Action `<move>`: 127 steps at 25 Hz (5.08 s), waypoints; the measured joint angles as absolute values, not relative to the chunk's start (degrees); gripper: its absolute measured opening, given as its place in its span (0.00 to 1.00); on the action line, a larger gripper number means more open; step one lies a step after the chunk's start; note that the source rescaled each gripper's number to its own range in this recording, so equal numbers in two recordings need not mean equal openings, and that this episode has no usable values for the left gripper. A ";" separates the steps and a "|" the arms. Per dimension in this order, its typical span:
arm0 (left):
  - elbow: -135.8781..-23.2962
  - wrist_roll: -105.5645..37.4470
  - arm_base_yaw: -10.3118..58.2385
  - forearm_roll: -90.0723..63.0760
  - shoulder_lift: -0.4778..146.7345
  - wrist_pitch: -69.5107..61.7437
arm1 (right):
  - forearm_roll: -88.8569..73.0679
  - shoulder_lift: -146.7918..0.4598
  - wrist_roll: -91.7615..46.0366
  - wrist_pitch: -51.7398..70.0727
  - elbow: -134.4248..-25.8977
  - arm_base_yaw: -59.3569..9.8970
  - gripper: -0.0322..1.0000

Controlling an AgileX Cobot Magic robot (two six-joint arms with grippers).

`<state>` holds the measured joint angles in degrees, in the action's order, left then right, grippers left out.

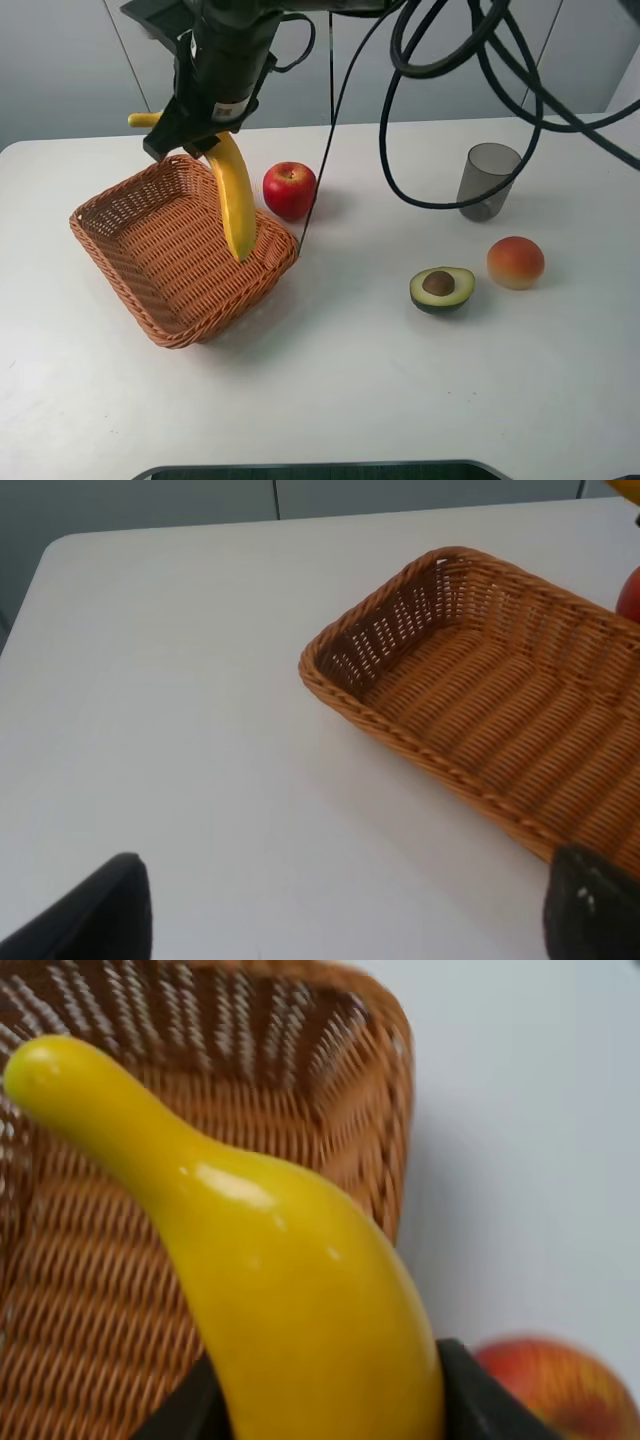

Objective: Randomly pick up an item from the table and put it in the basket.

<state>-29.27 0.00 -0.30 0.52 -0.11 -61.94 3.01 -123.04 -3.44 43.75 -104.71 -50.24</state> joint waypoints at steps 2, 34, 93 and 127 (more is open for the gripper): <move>-29.27 0.00 -0.30 0.52 -0.11 -61.94 | 4.13 -123.68 -4.92 41.33 -104.81 -50.76 0.06; -29.27 0.00 -0.30 0.52 -0.11 -61.94 | 5.25 -130.37 -6.07 34.86 -104.81 -51.87 0.83; -29.27 0.00 -0.30 0.52 -0.11 -61.94 | 0.68 -58.41 9.61 54.30 -48.88 -9.20 0.92; -29.27 0.00 -0.30 0.52 -0.11 -61.94 | -2.03 -7.81 1.37 62.49 -31.56 -9.20 0.92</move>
<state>-29.27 0.00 -0.30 0.52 -0.11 -61.94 -2.03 -7.81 1.37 62.49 -31.56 -9.20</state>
